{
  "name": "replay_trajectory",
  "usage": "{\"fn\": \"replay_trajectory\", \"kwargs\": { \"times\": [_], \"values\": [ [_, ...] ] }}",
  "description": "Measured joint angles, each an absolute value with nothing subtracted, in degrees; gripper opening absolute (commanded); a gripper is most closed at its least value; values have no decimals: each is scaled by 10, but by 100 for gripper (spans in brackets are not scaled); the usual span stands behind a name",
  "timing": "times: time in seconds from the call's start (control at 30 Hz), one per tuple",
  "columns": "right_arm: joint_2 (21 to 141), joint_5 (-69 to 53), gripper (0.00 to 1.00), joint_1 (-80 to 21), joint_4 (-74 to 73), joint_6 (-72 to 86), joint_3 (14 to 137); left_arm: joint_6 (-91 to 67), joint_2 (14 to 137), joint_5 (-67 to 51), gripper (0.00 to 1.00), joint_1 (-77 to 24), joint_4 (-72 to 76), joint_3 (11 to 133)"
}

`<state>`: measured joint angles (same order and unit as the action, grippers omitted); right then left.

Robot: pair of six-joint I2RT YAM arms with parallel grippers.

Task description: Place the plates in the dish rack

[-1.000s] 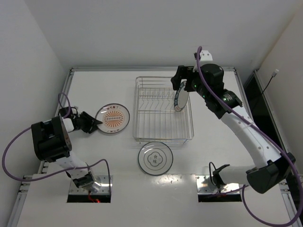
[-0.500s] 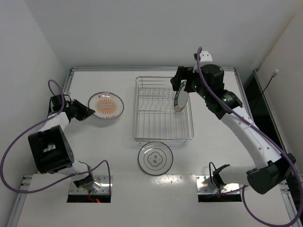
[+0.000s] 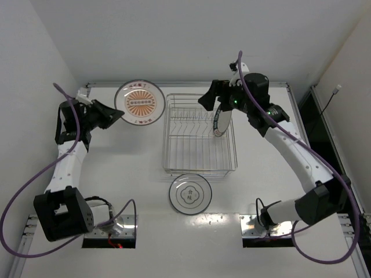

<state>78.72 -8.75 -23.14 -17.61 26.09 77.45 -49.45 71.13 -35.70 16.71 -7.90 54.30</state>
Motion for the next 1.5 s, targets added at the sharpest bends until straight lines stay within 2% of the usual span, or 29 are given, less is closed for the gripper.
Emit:
{"fn": "replay_trajectory", "kwargs": {
  "times": [0.13,0.3,0.4,0.43,0.47,0.57,0.6,0.67,0.7,0.73,0.8,0.83,0.93,0.97,1.0,1.13,1.2,1.37,1.5],
  "values": [
    [820,-235,86,-197,-70,337,728,-524,671,-375,0,97,-41,534],
    [891,-383,82,-166,50,448,675,-559,647,-397,0,17,15,511],
    [905,-436,75,-154,104,502,641,-575,648,-395,0,-20,37,491],
    [906,-446,62,-152,116,513,636,-581,648,-393,0,-34,44,484],
    [906,-456,53,-150,127,519,634,-586,649,-393,0,-43,48,480],
    [905,-474,33,-149,162,541,634,-600,658,-391,0,-76,66,474],
    [905,-480,22,-148,169,544,634,-604,663,-390,0,-85,74,474],
    [905,-486,11,-148,177,550,634,-608,671,-386,0,-101,86,474],
    [905,-488,1,-147,179,553,634,-611,675,-385,0,-106,90,474],
    [905,-480,0,-147,176,549,634,-612,679,-386,0,-110,97,474],
    [907,-471,0,-142,161,544,633,-609,685,-380,16,-117,99,482],
    [906,-472,0,-137,156,543,633,-605,690,-378,34,-120,93,489],
    [898,-455,0,-129,105,524,639,-564,717,-367,59,-121,37,535],
    [897,-444,0,-127,71,511,646,-539,730,-358,78,-120,-1,564],
    [895,-421,0,-122,22,491,663,-510,744,-342,81,-120,-37,596],
    [894,-289,0,-113,-161,409,755,-408,787,-231,85,-120,-181,708],
    [894,-208,0,-114,-235,372,813,-370,789,-167,86,-120,-224,725],
    [905,-38,0,-122,-375,300,959,-307,779,-19,87,-119,-280,697],
    [940,57,0,-134,-441,268,1026,-282,756,48,87,-118,-286,640]
  ]
}}
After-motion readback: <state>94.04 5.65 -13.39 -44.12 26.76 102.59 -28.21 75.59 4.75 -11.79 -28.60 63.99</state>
